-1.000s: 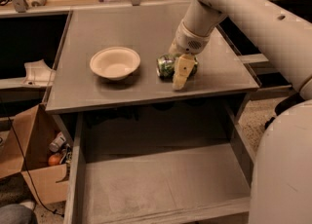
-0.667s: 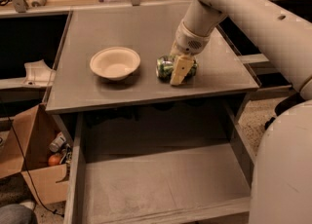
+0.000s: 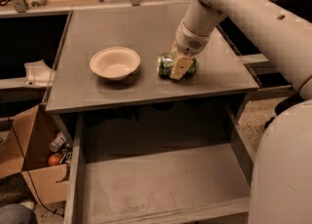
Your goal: Place green can into top drawer
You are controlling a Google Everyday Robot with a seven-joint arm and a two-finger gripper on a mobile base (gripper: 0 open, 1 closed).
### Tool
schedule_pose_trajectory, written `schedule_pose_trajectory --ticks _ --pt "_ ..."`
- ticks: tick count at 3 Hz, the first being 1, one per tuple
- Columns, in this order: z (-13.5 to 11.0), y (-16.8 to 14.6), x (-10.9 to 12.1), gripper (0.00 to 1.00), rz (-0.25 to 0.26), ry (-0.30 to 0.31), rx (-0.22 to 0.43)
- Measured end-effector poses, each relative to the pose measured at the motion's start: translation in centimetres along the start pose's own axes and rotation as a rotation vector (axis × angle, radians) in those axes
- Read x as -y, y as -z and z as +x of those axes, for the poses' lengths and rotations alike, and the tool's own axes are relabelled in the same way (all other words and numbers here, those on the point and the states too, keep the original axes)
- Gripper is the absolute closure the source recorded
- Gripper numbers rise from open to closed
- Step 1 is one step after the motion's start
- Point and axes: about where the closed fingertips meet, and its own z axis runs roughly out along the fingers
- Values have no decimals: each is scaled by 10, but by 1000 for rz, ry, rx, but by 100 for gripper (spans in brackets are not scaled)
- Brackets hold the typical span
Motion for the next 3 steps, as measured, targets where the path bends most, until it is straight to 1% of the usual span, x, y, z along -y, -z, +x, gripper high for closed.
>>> schedule_pose_trajectory --ticks 1,2,3 --pt "0 2 1 100 2 -13 -4" --pt "-4 30 -1 100 26 -26 25" --pt "-10 62 -12 100 68 -34 52"
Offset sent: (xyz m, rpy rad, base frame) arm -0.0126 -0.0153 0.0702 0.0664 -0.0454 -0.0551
